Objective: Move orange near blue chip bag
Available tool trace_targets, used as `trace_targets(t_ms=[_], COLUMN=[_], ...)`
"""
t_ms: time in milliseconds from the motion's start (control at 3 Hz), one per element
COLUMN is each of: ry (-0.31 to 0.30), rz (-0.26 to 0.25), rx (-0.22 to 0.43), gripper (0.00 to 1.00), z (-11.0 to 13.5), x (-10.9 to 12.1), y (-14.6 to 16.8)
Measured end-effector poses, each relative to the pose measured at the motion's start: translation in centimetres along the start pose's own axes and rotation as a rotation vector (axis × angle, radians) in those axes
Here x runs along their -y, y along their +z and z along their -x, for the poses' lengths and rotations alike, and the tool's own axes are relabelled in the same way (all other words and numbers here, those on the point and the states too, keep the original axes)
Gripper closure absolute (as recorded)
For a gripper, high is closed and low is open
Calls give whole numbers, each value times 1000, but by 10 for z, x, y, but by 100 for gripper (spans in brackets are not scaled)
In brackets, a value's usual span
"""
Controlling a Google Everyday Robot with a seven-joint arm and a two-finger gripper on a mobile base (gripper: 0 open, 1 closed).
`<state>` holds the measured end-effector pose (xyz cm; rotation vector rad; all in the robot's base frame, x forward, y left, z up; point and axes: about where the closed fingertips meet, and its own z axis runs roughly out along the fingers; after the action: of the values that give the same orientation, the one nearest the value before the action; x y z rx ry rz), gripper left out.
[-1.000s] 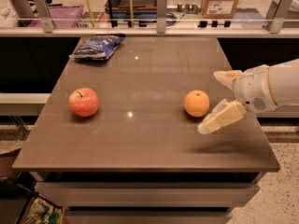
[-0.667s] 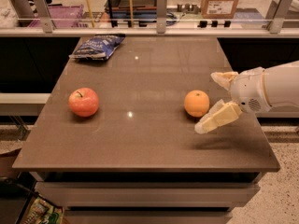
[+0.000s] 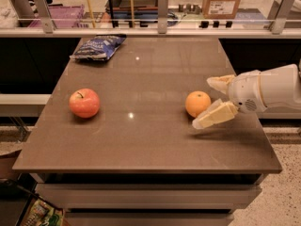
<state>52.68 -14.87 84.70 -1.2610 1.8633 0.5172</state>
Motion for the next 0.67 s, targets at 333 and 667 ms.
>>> trace_targets(t_ms=[333, 667], ry=[-1, -3], rz=[4, 7], rx=[1, 1], gripper=[30, 54], z=[1, 2], x=[0, -1], y=[2, 3])
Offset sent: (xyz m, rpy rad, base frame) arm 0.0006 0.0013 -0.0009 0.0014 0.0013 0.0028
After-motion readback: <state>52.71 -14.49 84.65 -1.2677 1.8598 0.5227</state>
